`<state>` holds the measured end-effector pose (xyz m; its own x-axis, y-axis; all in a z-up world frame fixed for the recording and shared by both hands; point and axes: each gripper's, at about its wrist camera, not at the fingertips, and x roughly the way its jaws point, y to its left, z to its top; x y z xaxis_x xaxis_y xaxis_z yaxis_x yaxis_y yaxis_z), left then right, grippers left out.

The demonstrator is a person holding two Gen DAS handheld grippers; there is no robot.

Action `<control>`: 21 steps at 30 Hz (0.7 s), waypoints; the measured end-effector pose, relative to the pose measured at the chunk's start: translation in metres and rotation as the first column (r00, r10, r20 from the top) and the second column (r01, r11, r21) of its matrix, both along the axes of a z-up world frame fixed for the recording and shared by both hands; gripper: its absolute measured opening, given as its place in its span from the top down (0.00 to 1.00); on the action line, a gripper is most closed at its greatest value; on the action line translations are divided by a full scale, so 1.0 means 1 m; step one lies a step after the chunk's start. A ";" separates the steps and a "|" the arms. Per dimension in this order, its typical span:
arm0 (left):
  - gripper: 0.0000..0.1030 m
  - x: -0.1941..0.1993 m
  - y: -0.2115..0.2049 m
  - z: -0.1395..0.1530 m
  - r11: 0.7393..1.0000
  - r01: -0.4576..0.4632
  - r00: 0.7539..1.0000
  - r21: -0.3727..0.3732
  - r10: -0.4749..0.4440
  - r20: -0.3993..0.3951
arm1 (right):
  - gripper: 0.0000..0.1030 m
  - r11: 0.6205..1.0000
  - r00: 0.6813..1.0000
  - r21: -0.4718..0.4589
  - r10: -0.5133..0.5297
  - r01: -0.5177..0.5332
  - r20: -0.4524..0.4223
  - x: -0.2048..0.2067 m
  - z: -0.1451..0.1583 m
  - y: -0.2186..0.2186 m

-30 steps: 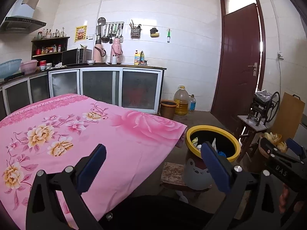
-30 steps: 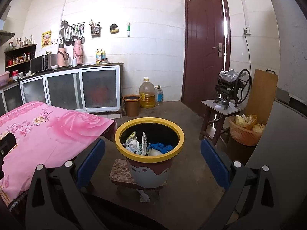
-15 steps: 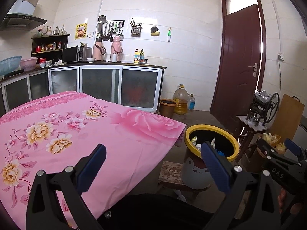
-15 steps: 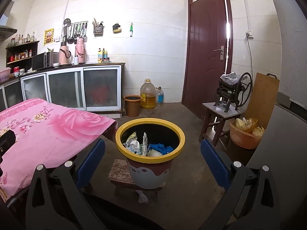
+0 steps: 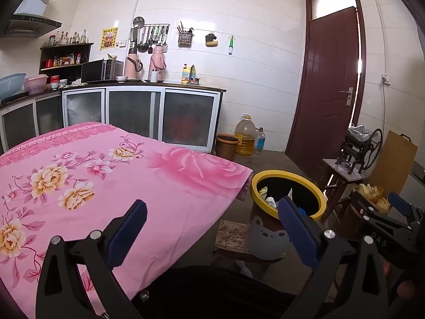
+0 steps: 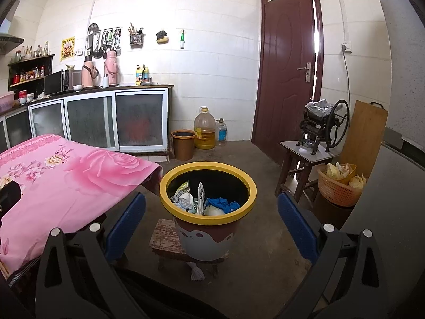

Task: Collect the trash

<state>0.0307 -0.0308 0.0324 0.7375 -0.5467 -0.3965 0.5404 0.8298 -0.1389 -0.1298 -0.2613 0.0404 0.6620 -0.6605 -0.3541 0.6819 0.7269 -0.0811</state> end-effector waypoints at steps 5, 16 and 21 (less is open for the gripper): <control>0.08 0.001 0.000 -0.001 1.000 0.006 1.000 0.001 -0.006 0.002 | 0.08 1.000 1.000 0.003 0.000 0.000 -0.004 0.000 0.000 -0.001; 0.08 0.001 0.000 0.000 1.000 0.015 1.000 0.003 -0.015 0.002 | 0.08 1.000 1.000 0.003 -0.002 0.002 -0.004 0.000 -0.001 0.000; 0.08 0.001 0.000 -0.001 1.000 0.016 1.000 0.008 -0.016 -0.003 | 0.08 1.000 1.000 0.005 -0.002 0.002 -0.004 0.000 -0.001 0.001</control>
<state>0.0313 -0.0305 0.0316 0.7278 -0.5551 -0.4027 0.5530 0.8223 -0.1339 -0.1297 -0.2607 0.0394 0.6593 -0.6599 -0.3603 0.6830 0.7261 -0.0799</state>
